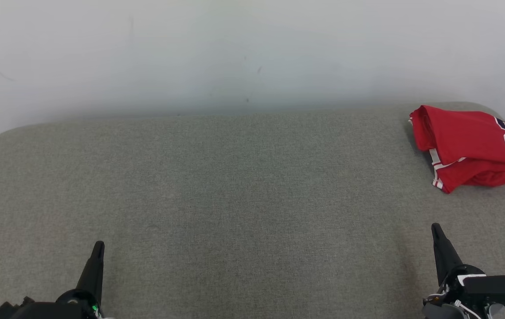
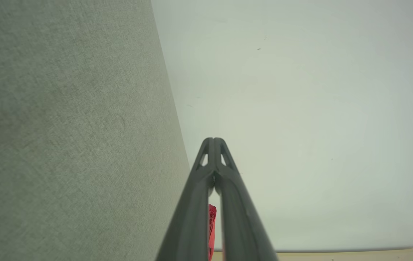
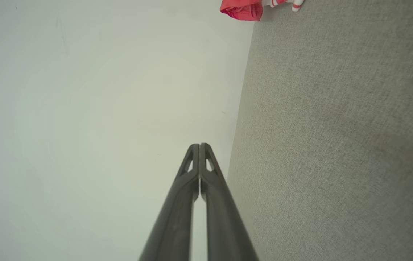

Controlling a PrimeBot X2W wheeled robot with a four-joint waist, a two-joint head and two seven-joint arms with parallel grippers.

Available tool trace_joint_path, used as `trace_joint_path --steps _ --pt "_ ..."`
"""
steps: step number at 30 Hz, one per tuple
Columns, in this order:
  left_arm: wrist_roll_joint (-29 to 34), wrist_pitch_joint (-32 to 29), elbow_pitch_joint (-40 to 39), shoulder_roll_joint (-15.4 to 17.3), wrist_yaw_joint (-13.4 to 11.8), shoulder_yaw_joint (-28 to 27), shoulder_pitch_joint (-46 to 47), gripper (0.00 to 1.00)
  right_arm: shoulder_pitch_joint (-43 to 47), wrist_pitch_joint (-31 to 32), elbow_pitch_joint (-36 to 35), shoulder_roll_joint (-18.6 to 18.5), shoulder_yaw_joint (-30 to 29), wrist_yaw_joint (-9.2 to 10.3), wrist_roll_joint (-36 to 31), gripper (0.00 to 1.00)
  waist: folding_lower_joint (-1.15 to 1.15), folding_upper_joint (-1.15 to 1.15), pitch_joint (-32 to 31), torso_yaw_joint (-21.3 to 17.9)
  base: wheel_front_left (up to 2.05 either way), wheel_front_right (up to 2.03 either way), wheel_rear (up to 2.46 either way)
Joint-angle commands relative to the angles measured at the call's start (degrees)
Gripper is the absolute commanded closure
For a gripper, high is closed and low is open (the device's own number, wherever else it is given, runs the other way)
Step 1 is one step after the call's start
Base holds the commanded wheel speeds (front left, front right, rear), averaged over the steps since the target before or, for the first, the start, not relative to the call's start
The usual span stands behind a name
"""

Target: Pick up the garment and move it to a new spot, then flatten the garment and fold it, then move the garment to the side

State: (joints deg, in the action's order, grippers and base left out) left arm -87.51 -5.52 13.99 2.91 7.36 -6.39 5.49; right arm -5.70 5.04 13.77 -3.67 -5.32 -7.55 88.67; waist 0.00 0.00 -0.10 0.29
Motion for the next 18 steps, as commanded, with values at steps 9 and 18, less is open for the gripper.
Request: trace_joint_path --steps 9,18 --pt "-4.52 -1.17 0.42 -0.05 0.2 -0.35 1.47 1.0 -0.99 0.97 0.52 0.27 -0.5 0.12 4.19 1.0 0.0 0.0 0.14 -0.25 0.0 0.0 0.0" --pt "-4.92 -1.32 0.46 -0.05 0.2 -0.36 1.33 1.0 -0.92 0.99 0.58 0.3 -0.56 0.12 4.42 1.0 0.0 0.0 0.17 -0.29 0.0 0.0 0.0"
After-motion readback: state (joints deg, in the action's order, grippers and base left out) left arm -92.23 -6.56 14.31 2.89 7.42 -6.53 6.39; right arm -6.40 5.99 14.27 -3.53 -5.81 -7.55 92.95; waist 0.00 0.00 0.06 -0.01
